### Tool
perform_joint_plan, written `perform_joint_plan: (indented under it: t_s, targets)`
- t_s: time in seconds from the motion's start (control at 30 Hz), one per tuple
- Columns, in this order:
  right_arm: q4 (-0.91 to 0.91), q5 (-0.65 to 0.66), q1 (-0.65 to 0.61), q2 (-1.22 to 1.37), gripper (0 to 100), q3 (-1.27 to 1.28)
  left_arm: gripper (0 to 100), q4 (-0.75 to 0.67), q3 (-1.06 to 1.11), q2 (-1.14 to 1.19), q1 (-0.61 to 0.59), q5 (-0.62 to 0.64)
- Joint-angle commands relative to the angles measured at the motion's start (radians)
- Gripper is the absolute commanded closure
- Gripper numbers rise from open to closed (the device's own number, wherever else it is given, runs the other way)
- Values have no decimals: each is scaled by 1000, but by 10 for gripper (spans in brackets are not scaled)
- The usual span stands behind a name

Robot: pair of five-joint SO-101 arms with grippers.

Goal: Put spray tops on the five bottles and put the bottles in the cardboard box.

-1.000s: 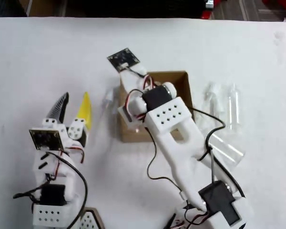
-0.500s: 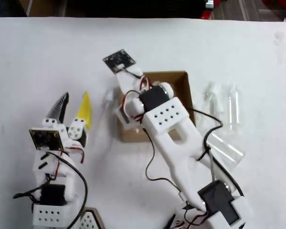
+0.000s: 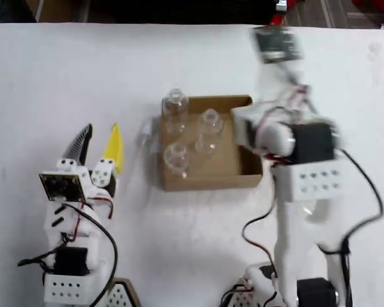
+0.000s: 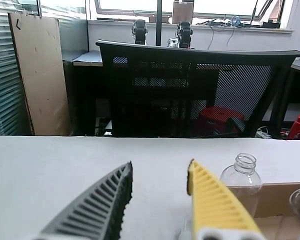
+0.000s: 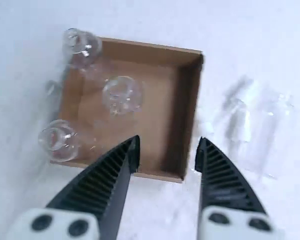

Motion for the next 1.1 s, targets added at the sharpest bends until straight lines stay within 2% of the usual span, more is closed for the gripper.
perform_joint_plan:
  t_s: [0.0,0.17,0.27,0.33,0.53,0.73,1.07]
  targets:
    - [-1,0,127,-59,836,-9,834,3,0,-18,-15,-14]
    - [-19,0,231,-117,836,51,834,3,0,-18,-15,-14]
    - [-85,5,314,-143,836,109,834,3,0,-18,-15,-14]
    - [-153,55,361,-137,837,157,834,3,0,-18,-13,-14]
    - [-285,92,427,67,837,173,834,5,0,-18,-10,-14]
    - [-252,89,449,398,837,-89,834,5,0,-18,-8,-14]
    - [-38,103,443,897,837,-683,834,5,0,-18,-8,-14]
